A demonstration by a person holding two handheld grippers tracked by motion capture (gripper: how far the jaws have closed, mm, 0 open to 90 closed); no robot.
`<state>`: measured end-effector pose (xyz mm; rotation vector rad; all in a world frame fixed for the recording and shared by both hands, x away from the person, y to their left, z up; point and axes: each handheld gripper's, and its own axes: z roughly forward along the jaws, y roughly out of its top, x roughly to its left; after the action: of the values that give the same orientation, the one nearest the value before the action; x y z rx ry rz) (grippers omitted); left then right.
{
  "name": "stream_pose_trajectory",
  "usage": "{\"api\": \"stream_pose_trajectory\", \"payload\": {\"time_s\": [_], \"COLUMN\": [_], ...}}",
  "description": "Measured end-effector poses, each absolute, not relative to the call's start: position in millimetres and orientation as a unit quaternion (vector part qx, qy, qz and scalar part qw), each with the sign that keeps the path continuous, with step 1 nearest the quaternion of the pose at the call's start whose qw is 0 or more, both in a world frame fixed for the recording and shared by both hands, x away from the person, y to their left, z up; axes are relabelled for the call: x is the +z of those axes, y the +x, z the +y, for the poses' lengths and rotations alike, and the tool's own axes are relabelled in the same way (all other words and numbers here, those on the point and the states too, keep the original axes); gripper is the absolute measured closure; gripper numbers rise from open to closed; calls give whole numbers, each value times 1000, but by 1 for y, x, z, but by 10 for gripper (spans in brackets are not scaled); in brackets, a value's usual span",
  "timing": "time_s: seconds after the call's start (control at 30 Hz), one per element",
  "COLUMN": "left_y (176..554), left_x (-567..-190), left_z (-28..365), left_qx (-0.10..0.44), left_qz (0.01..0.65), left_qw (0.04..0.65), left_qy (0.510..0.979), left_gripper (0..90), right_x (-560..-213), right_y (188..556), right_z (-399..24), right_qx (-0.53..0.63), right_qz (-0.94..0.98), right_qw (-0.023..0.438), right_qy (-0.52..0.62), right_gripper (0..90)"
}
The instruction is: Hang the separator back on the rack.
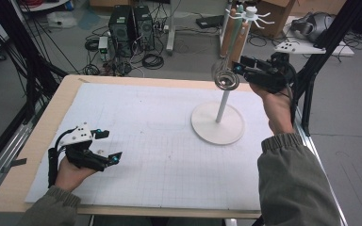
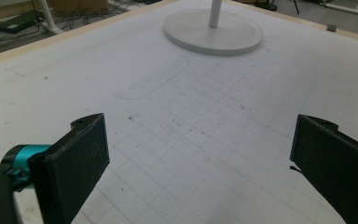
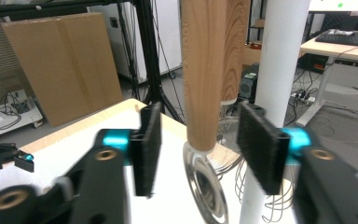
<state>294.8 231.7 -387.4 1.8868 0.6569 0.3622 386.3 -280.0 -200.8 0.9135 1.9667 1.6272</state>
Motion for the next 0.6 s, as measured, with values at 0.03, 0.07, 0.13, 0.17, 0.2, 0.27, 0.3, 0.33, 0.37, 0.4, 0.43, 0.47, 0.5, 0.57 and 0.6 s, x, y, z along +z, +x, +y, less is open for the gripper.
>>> {"api": "stream_pose_trajectory", "payload": {"time_s": [0.03,0.07,0.13,0.17,0.2,0.27,0.3,0.33,0.37,0.4,0.43,0.47,0.5,0.57,0.6], "left_y": [295,295,295,295,295,295,295,295,295,295,295,295,295,296,296], "left_x": [-388,-387,-387,-388,-388,-388,-387,-387,-387,-387,-387,-387,-387,-387,-387], "left_z": [232,232,233,233,234,234,234,234,234,234,234,234,234,233,233], "left_qx": [150,151,150,151,151,150,150,152,152,152,152,152,151,150,151], "left_qz": [276,276,278,277,278,280,281,281,282,282,281,281,281,281,280], "left_qw": [529,529,528,528,528,528,529,530,531,531,530,530,529,529,528], "left_qy": [788,788,788,788,788,787,786,786,785,785,786,786,786,787,788], "left_gripper": [48,48,48,48,48,48,48,48,48,48,48,48,48,48,48], "right_x": [-201,-202,-203,-205,-207,-211,-213,-214,-216,-218,-220,-222,-223,-227,-230], "right_y": [384,381,376,374,371,366,363,360,358,355,353,351,349,344,342], "right_z": [-280,-280,-279,-279,-279,-279,-279,-278,-277,-276,-275,-274,-272,-267,-265], "right_qx": [588,588,591,592,593,604,609,612,612,615,617,617,617,620,622], "right_qz": [706,704,700,699,699,696,695,695,695,695,694,695,697,699,700], "right_qw": [216,227,234,236,236,225,223,220,220,219,216,215,214,208,204], "right_qy": [331,329,326,323,322,316,310,307,306,302,301,300,297,290,286], "right_gripper": [439,416,376,362,352,349,348,346,340,335,328,319,313,301,284]}}
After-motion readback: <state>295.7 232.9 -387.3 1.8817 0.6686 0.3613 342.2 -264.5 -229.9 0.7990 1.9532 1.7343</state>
